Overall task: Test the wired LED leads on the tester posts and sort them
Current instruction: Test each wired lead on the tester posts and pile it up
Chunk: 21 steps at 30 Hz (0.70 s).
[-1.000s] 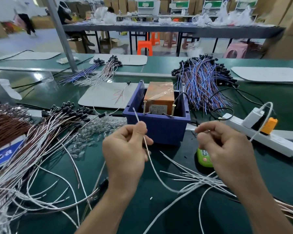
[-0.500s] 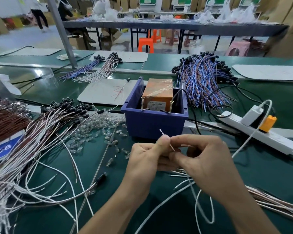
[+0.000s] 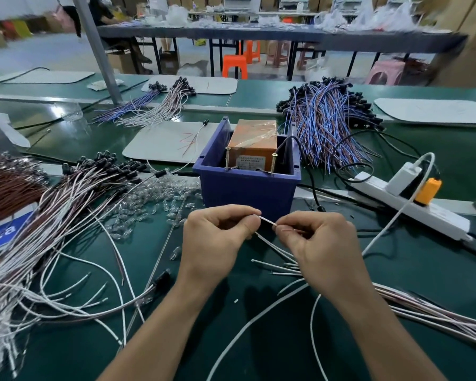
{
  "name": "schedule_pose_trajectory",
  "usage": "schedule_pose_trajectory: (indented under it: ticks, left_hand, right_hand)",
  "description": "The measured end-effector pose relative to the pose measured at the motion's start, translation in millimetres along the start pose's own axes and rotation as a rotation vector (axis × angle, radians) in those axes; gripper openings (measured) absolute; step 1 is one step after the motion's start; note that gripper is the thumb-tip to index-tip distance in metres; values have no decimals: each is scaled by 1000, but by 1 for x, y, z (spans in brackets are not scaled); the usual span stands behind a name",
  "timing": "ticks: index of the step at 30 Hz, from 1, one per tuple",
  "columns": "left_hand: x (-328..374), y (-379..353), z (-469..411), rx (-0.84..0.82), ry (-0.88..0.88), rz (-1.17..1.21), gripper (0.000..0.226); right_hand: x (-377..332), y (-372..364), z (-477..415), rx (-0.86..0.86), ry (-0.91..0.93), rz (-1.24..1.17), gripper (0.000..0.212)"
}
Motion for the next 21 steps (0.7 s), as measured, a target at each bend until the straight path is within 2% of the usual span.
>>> schedule_pose_trajectory:
  ticks: [3,6,8,9,11,13,14,16,18,21]
  left_hand:
    - [-2,1,0,33,50,21,16]
    - [-7,23,-4,232,136,138,25]
    - [-5,41,-5,297,123,-35,25]
    - [-3,43,-5,272,117,-170,21]
    - [-2,33,-1,150,160,-480,22]
    - [0,15,4,36,149,-634,20]
    - [2,4,6,-36,115,-568,17]
    - [2,-14,7,-154,82,-206,16]
    - [-1,-22,9,-176,126,94,19]
    - [-9,-26,11,-163,228,337,18]
  right_hand:
    - [1,1,-1,5,-18,7,19]
    - [8,9,-3,30,-68,0,17]
    - [8,14,-3,60,-65,-37,18]
    - [6,14,-2,67,-57,-40,18]
    - [2,10,-1,71,-45,-33,16]
    - [-1,4,0,68,-26,-31,16]
    - [-2,2,1,59,-13,-29,16]
    - [-6,0,1,22,15,-32,16]
    - [-8,-1,2,-13,32,-42,15]
    - [-10,-2,3,-47,36,-25,15]
Point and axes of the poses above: each hand's wrist, its own z-axis away from the middle knuckle, its own y-axis out of the back of the hand, x = y × z, the point moved 5 cm from there along -z, towards the middle knuckle, and after that the axes turned 12 degrees about -x, right-handed, at the moved point
